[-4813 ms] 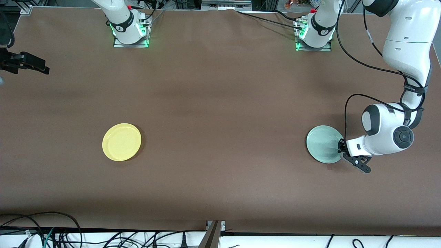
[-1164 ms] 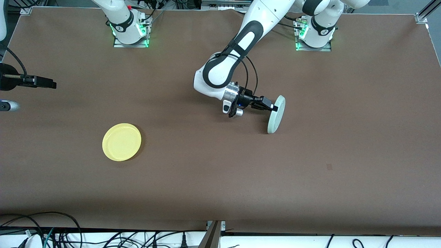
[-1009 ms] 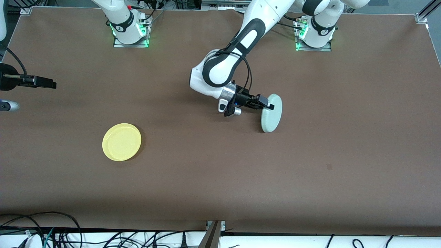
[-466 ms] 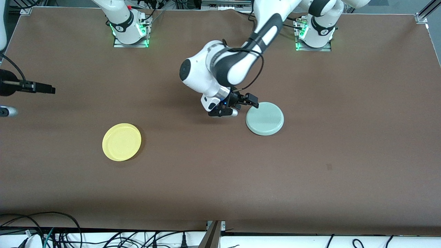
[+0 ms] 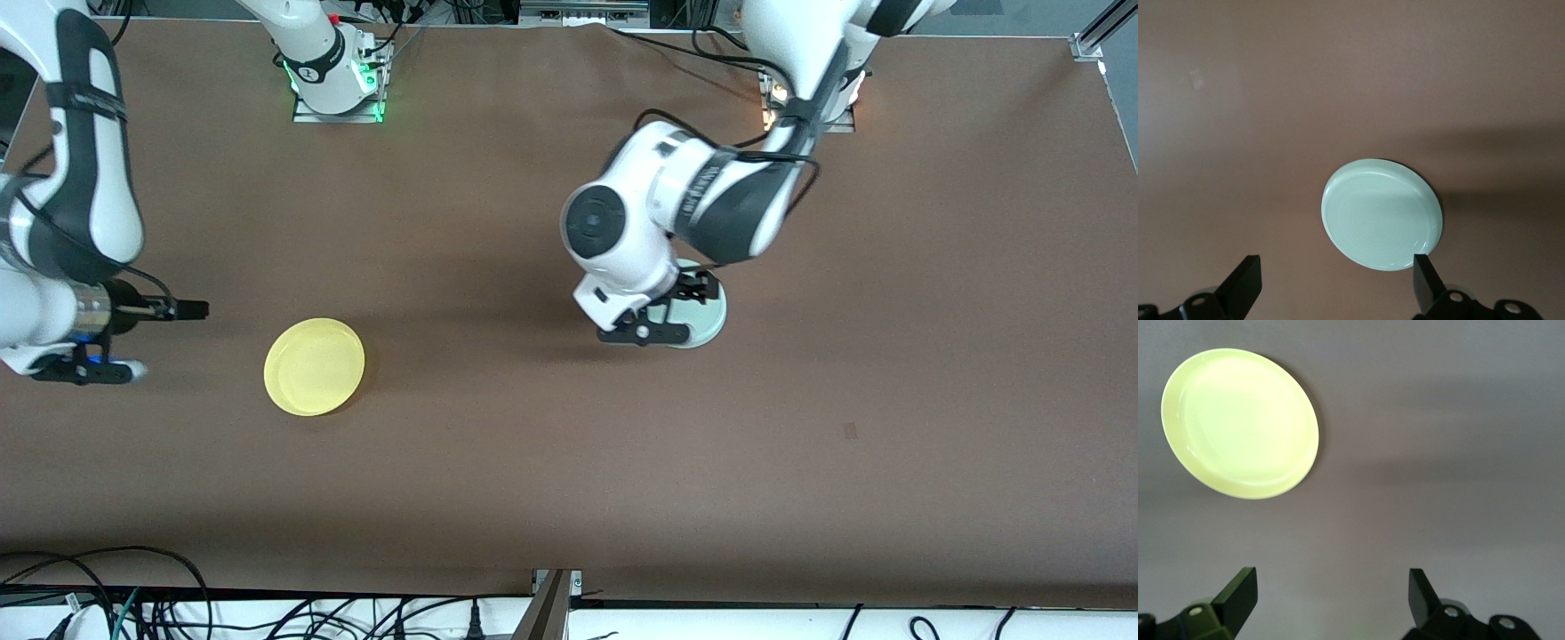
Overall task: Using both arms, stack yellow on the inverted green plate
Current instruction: 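Grasp the yellow plate rim with the right gripper while the left gripper withdraws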
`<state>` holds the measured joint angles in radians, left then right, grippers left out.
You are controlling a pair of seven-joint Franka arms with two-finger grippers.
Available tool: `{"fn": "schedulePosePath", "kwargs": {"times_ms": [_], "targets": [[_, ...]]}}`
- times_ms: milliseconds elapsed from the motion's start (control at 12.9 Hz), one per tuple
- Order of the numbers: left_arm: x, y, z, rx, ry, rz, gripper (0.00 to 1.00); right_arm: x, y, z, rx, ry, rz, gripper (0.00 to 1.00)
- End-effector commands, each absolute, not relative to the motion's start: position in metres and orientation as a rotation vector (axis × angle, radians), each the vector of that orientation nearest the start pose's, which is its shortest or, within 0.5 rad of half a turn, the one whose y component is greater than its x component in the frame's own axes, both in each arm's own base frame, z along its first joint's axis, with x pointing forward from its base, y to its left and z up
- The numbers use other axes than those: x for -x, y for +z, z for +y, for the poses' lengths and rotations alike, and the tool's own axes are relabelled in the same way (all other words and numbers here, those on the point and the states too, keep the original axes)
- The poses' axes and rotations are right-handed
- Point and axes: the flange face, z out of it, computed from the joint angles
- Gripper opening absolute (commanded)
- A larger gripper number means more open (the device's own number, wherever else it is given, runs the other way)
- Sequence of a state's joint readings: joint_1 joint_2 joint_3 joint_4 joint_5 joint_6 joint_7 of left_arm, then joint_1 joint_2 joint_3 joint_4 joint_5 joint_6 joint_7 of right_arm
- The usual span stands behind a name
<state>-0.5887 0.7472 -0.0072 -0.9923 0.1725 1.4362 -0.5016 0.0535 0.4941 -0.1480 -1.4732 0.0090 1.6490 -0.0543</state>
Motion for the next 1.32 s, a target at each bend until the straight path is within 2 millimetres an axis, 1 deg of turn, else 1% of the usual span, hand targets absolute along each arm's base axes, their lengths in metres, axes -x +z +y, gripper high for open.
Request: {"fn": "schedulePosePath", "kwargs": {"times_ms": [0,78,155,233,311,388,543,621,699,776,854,932,1009,1087,1164,1242], "targets": [[-0.642,0.446,-0.306,2.949,0.283,0.195,1.0,-0.665,0.332,-0.044,3.076,0.461,0.095,1.0],[-0.651,0.466,-0.276,2.968,0.257,0.239,1.0,-0.666,0.31,-0.046,3.029,0.439,0.14,1.0],[-0.656,0.482,-0.255,2.983,0.232,0.228,1.0,-0.665,0.291,-0.047,3.003,0.431,0.167,1.0],[-0.661,0.501,-0.23,2.999,0.197,0.178,1.0,-0.663,0.276,-0.048,3.002,0.418,0.181,1.0],[-0.666,0.514,-0.204,3.014,0.173,0.119,1.0,-0.66,0.257,-0.049,3.004,0.399,0.197,1.0],[-0.667,0.53,-0.185,3.021,0.146,0.08,1.0,-0.658,0.241,-0.052,2.998,0.374,0.224,1.0],[-0.665,0.554,-0.152,3.035,0.12,0.017,1.0,-0.655,0.22,-0.063,2.969,0.334,0.296,1.0],[-0.663,0.566,-0.14,3.058,0.118,0.048,1.0,-0.656,0.212,-0.064,2.955,0.329,0.316,1.0],[-0.663,0.568,-0.121,3.091,0.138,0.108,1.0,-0.656,0.206,-0.066,2.955,0.322,0.323,1.0],[-0.658,0.564,-0.109,3.129,0.174,0.171,1.0,-0.655,0.2,-0.066,2.959,0.317,0.325,1.0],[-0.654,0.558,-0.085,3.153,0.19,0.155,1.0,-0.653,0.197,-0.067,2.961,0.308,0.331,1.0],[-0.644,0.562,-0.071,3.171,0.121,0.113,1.0,-0.65,0.193,-0.067,2.963,0.311,0.333,1.0],[-0.627,0.565,-0.055,3.17,0.043,0.065,1.0,-0.65,0.191,-0.067,2.963,0.308,0.334,0.97],[-0.617,0.561,-0.044,3.175,-0.048,0.054,1.0,-0.649,0.187,-0.067,2.966,0.302,0.335,0.87],[-0.608,0.56,-0.033,3.177,-0.097,0.017,1.0,-0.648,0.185,-0.066,2.969,0.293,0.334,0.75],[-0.601,0.559,-0.03,3.179,-0.102,-0.004,1.0,-0.647,0.183,-0.066,2.971,0.285,0.336,0.67]]}}
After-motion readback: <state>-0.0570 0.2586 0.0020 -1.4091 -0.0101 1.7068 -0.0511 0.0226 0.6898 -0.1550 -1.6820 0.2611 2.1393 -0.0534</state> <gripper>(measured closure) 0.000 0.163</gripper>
